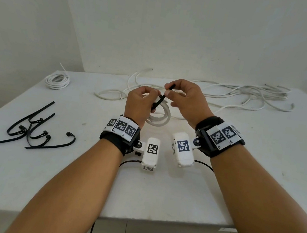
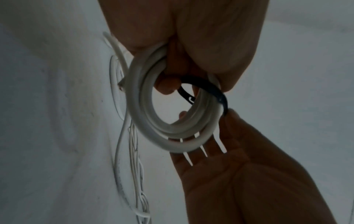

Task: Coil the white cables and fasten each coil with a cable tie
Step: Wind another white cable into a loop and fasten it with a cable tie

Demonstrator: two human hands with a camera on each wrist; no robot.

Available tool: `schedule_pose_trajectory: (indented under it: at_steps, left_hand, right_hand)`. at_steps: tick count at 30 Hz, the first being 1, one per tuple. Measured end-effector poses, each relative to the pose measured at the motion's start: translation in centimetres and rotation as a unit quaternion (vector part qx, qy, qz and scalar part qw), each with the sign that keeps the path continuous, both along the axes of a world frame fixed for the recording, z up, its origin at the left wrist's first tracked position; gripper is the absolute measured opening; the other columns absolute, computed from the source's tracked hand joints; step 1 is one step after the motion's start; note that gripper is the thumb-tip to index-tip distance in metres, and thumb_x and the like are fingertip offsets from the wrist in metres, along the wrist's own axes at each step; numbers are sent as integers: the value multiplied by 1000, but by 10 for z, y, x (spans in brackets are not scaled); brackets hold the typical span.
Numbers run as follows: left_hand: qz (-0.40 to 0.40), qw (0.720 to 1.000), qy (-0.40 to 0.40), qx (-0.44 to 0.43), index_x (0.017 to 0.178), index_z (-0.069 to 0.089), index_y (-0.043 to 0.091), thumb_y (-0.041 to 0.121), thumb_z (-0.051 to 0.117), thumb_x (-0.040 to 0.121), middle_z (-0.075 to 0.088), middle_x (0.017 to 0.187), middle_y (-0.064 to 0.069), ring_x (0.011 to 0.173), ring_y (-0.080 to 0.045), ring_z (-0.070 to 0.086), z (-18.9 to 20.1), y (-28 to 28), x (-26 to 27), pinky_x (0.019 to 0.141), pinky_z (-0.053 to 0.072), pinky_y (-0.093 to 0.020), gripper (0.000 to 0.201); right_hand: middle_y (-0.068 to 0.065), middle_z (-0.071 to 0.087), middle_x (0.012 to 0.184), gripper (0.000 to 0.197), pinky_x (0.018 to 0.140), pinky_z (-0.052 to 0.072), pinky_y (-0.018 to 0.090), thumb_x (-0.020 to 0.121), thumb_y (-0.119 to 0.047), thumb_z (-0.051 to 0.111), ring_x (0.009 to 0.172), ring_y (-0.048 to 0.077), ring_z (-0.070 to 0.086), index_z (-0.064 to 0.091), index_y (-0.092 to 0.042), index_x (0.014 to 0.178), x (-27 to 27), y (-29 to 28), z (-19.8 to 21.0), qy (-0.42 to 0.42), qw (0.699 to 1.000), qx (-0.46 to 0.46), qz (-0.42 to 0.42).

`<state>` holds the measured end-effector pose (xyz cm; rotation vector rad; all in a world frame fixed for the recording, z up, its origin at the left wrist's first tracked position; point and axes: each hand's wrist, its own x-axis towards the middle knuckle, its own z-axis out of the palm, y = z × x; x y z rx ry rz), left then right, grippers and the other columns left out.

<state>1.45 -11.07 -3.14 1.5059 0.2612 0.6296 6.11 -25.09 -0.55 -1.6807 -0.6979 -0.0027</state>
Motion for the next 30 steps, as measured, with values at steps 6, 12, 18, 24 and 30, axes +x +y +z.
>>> schedule_pose_trajectory:
  at_steps: [6,12,18,24,30]
  left_hand:
    - [-17,999,-10,38,74,63,17,26,63,79,60,58,-5,48,-19,48,0,-7,-2,52,41,-29,11]
    - [-14,997,21,76,74,59,17,30,60,78,64,62,-5,49,-18,51,0,-6,1,53,43,-29,13]
    - [-13,990,19,136,70,58,-13,21,50,84,50,58,-16,55,-24,47,1,-7,-1,48,37,-24,37]
    - [-55,990,8,128,66,49,-11,15,53,86,42,61,-13,55,-23,43,6,-13,-7,49,34,-25,33]
    - [-28,995,9,95,51,50,17,22,56,79,45,62,-11,56,-24,41,8,-11,-5,52,33,-29,29]
  right_hand:
    - [17,75,94,4,76,61,40,92,-5,65,80,28,72,65,-7,94,-1,-1,-2,34,999,8,37]
    - [13,75,88,5,78,62,40,87,-2,69,79,27,74,68,-3,92,-3,-1,-1,5,1000,27,-10]
    - [5,74,86,5,72,60,27,87,-9,72,74,16,73,68,-9,91,-7,1,-1,-64,996,11,-63]
    - [14,73,81,6,68,58,32,89,2,65,75,28,74,65,-2,93,-2,-6,5,63,985,153,-44]
    - [5,66,77,19,61,49,25,94,2,59,74,21,66,65,-7,109,-5,-9,7,174,963,205,28]
